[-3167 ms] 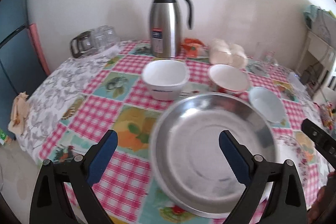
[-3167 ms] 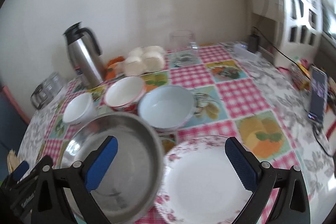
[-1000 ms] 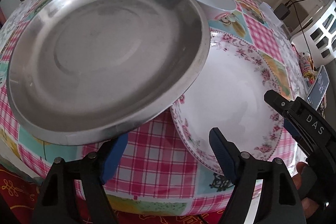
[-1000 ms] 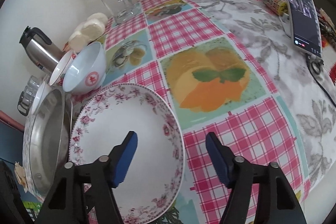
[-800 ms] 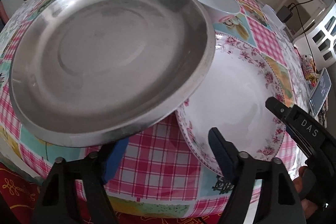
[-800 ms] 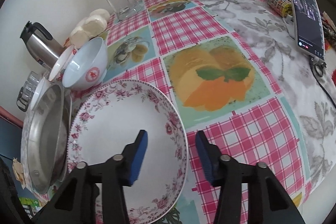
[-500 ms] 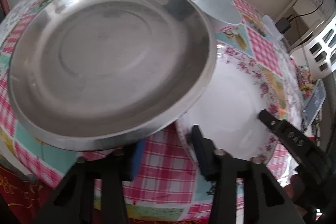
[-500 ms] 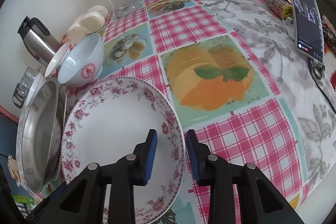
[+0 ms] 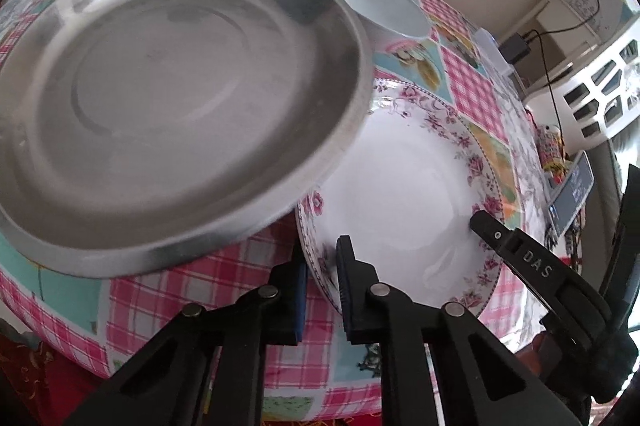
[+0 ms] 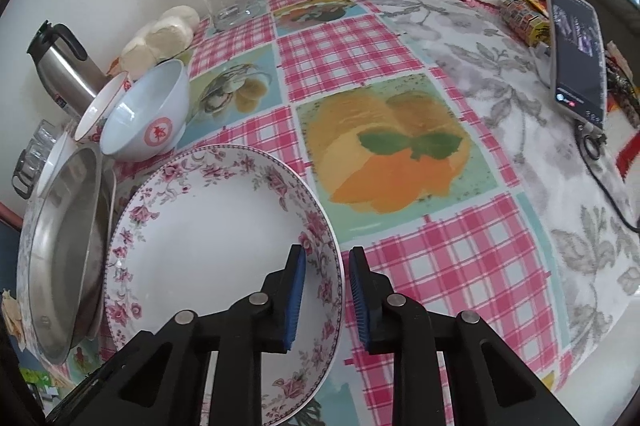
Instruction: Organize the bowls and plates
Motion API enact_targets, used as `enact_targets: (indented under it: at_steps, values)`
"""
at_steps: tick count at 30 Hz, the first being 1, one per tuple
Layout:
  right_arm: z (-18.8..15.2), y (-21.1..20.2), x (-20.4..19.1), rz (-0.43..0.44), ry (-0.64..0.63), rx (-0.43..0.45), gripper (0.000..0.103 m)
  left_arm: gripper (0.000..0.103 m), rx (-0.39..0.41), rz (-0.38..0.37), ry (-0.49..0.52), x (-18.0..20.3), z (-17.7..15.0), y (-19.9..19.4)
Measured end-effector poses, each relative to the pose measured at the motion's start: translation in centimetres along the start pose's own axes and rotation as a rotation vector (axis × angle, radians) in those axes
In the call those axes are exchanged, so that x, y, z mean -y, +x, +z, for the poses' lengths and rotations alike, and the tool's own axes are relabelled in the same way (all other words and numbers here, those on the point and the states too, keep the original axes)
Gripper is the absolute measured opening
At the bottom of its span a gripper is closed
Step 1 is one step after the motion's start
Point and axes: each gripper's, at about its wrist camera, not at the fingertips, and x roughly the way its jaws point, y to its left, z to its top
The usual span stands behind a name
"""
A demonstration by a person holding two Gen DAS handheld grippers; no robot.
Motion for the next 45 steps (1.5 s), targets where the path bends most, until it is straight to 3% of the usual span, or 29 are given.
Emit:
enact_targets:
  at_steps: [14, 34, 45]
  values:
    - [0.0, -0.5, 2.6, -0.042, 0.08, 0.017, 0.024, 0.017, -0.013, -0.051, 0.029, 1.6, 0.9, 1.3]
    - [0.4, -0.2, 3.9, 0.01, 0.146, 0.011, 0.024, 0.017, 0.05, -0.034, -0.042, 2.5, 3.1, 2.7]
    - [1.8, 0.8, 4.5, 0.08, 0.192, 0.033, 0.025, 0.016, 0.039, -0.05, -0.05, 2.1, 3.4, 2.8]
